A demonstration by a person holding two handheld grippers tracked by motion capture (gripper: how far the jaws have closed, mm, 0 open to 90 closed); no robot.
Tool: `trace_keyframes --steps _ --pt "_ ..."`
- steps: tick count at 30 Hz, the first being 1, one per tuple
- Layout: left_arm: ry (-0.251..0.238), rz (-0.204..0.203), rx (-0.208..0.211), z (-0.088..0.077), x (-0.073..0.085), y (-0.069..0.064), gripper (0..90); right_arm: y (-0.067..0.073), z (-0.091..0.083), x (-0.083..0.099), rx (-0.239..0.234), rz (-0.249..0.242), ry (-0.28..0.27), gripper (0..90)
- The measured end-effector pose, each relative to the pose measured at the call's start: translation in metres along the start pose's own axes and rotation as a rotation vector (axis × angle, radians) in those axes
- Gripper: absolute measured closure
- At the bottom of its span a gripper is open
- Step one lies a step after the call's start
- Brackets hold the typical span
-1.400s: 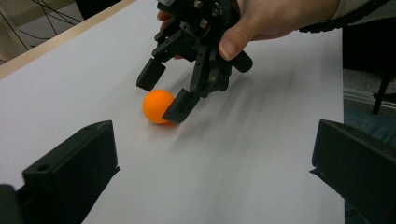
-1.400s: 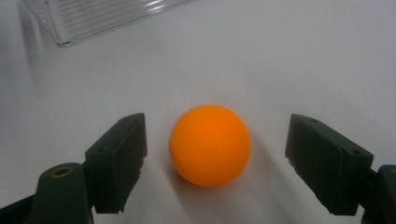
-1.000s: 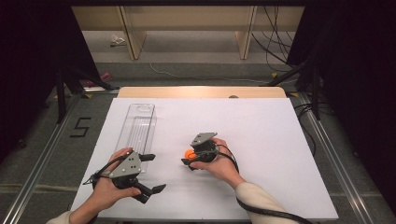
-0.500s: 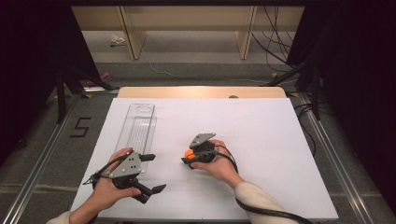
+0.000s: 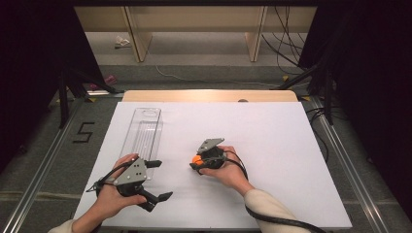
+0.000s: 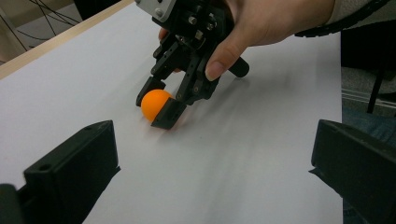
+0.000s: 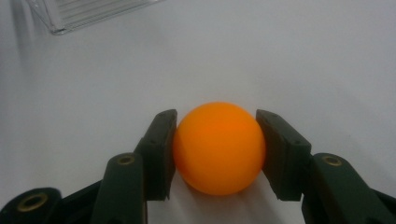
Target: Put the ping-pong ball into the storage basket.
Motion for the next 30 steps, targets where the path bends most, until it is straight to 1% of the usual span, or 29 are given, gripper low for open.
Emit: trace_keyframes --steps 13,30 --pt "0.000 0.000 0.000 0.000 0.000 0.000 0.5 -0.003 -0.009 -0.009 0.004 -0.002 -0.032 51.3" --pt "-0.001 -0.001 0.001 0.000 0.000 0.000 0.6 0.001 -0.016 -0.020 -0.008 -0.004 -0.062 51.4"
Point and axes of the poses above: each handheld gripper's, and its own axes: z roughly forward along the jaws, x roughly out of its underside, y roughly to its left, the point moved 8 cm from there along z, roughly forward along the jaws, and after that the axes turned 3 degrees about -z, right-handed, at the moved point
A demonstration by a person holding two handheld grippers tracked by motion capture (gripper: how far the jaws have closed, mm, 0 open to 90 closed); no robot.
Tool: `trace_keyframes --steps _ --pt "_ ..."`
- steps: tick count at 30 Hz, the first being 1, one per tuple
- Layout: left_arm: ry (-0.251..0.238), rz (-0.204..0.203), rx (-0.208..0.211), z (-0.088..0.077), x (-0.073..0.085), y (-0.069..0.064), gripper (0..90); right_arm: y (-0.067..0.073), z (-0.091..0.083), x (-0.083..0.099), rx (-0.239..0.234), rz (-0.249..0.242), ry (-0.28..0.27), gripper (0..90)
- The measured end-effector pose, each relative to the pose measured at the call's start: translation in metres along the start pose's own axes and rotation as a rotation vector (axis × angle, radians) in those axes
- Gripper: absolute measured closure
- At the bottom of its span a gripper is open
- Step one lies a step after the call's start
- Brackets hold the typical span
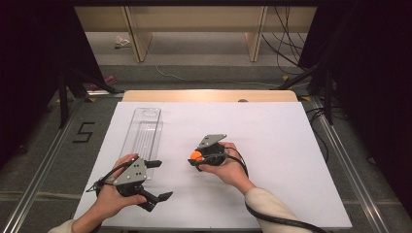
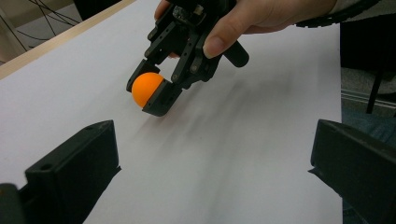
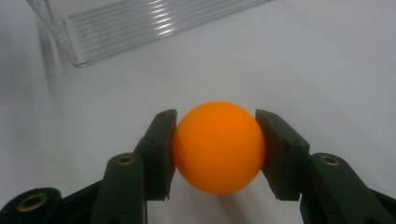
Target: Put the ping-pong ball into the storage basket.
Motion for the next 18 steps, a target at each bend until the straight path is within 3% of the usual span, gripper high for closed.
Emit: trace_keyframes --steps 18 --pt "0.001 0.000 0.001 0.000 0.000 0.000 0.6 0.003 -0.006 -0.015 -0.008 -0.009 -0.038 51.4"
Point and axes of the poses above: each handheld gripper's, and its own axes: z roughly forward along the jaws, x roughly out of its underside, y roughly to its left, the point moved 8 cm from there along z, roughly forward along the jaws, and after that the axes turned 3 degrees about -z, right-handed, at the moved point
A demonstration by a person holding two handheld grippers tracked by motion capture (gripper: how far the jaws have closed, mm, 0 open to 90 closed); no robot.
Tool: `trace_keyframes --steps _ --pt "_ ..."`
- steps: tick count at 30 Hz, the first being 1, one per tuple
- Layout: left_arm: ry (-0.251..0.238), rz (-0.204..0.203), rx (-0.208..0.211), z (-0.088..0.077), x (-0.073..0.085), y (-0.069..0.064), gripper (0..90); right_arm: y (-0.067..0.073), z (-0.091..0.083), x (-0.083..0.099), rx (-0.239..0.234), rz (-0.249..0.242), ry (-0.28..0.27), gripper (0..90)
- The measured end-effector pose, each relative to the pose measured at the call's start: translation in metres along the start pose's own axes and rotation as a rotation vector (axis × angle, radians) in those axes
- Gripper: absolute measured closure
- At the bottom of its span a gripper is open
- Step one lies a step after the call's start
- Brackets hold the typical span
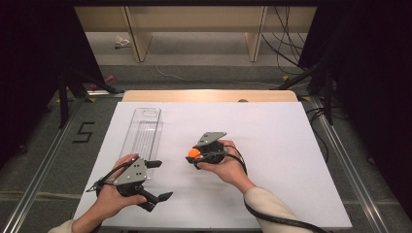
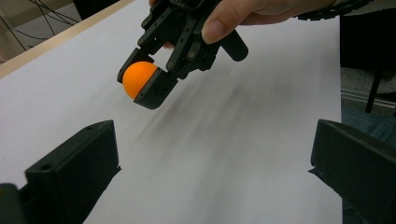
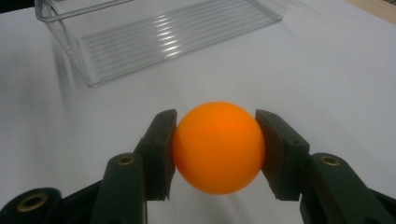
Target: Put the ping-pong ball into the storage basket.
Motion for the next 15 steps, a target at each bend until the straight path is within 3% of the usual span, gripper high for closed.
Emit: trace_keyframes --steps 15 --pt "0.002 0.001 -0.001 0.0000 0.0003 0.0003 0.7 -0.0021 -0.0028 -0.0099 0.012 -0.003 -0.022 51.5"
Point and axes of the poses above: each handheld gripper's, and its own axes: z roughly forward along the jaws, x roughly out of its underside, y roughly to its left, the point moved 8 cm from there along z, roughly forward along the jaws, and after that the axes turned 3 degrees about -z, right-handed, at the moved point
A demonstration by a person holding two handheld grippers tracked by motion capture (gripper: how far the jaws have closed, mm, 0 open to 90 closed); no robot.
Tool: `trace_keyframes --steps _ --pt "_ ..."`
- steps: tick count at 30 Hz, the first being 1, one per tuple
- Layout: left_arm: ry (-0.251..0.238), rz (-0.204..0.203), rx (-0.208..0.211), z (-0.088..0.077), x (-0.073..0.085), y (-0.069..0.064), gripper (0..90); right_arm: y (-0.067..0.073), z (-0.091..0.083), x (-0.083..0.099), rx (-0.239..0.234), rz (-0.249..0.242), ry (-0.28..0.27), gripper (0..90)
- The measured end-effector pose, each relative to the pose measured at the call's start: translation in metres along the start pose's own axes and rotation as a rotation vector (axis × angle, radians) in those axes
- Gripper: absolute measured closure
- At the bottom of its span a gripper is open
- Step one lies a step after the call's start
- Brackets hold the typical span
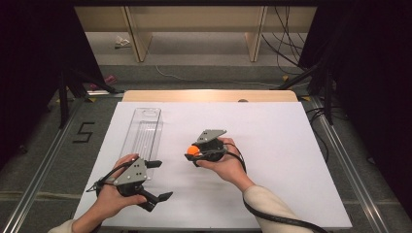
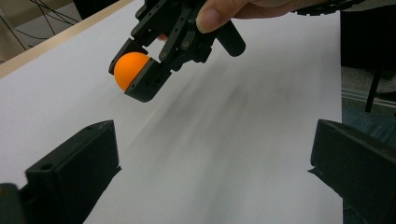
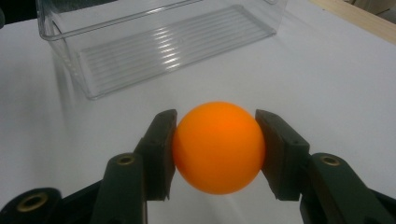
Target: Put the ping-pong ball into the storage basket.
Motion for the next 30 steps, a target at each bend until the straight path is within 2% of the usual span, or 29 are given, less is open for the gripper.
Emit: trace_keyframes --steps 30 --pt "0.000 0.001 0.000 0.000 0.000 0.000 0.8 -0.001 0.000 -0.017 0.001 -0.009 -0.032 51.5"
Point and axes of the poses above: each handheld gripper's, and its own axes: z roughly forward along the jaws, x roughly out of its underside, y roughly to its left, the point moved 8 cm from there along z, roughly forward along the jaws, and after that the axes turned 3 degrees about -z, right-handed, at the moved point
